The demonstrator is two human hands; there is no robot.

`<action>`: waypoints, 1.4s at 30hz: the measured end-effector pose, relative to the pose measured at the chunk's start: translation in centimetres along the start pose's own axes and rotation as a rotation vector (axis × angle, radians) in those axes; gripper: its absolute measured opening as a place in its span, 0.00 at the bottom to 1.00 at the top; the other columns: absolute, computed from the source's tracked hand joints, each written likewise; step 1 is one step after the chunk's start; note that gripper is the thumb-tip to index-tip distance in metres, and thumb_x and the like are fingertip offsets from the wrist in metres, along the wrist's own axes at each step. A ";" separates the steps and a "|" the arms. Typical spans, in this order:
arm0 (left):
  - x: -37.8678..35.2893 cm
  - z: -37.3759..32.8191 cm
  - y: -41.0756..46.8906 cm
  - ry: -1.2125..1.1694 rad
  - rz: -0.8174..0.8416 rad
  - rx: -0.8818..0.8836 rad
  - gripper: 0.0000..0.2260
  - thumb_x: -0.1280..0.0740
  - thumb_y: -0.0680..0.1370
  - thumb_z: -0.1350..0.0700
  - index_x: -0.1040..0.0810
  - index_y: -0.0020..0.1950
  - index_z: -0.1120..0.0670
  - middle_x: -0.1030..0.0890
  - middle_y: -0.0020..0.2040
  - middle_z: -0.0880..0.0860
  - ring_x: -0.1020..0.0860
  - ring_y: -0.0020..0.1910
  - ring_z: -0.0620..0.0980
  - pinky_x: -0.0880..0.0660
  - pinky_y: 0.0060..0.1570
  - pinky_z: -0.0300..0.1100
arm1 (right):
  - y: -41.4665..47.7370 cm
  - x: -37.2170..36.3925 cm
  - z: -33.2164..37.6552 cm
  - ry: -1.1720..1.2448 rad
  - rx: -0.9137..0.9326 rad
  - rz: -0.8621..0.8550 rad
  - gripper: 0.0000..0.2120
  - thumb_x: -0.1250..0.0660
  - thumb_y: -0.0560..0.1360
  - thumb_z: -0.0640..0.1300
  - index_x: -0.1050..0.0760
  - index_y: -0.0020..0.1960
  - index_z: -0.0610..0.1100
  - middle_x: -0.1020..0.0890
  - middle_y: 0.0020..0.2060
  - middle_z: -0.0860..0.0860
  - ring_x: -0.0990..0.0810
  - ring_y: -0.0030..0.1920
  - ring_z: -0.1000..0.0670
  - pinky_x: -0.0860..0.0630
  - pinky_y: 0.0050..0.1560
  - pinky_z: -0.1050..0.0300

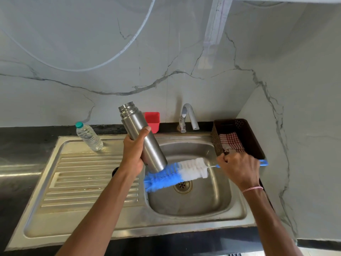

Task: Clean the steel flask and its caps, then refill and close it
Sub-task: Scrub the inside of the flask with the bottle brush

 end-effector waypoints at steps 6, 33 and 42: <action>1.7 -0.6 0.4 -0.009 -0.038 -0.003 0.19 0.23 0.75 0.52 0.22 0.64 0.55 0.17 0.49 0.53 0.17 0.44 0.49 0.20 0.43 0.46 | -1.1 0.0 -5.1 0.026 -0.213 0.085 0.27 0.32 0.76 0.52 0.37 0.22 0.47 0.31 0.20 0.49 0.29 0.23 0.44 0.24 0.29 0.52; 1.7 2.0 -2.1 0.287 0.172 0.000 0.30 0.20 0.61 0.42 0.20 0.60 0.51 0.14 0.48 0.59 0.15 0.44 0.57 0.17 0.43 0.50 | -0.5 -1.1 0.0 0.741 -0.485 0.201 0.30 0.41 0.82 0.61 0.21 0.27 0.47 0.19 0.28 0.51 0.20 0.34 0.47 0.29 0.36 0.54; 2.7 1.5 -2.5 0.297 0.149 -0.028 0.29 0.20 0.60 0.42 0.19 0.59 0.48 0.13 0.48 0.54 0.14 0.48 0.55 0.19 0.46 0.48 | 1.5 -0.3 4.1 0.862 -0.233 0.283 0.14 0.37 0.82 0.58 0.17 0.45 0.53 0.25 0.24 0.58 0.30 0.24 0.58 0.32 0.33 0.60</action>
Point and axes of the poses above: each hand's wrist, its own y-axis towards the middle knuckle, its own x-axis out of the back of the hand, z = x × y, the point moved 7 cm from there along y, towards the middle knuckle
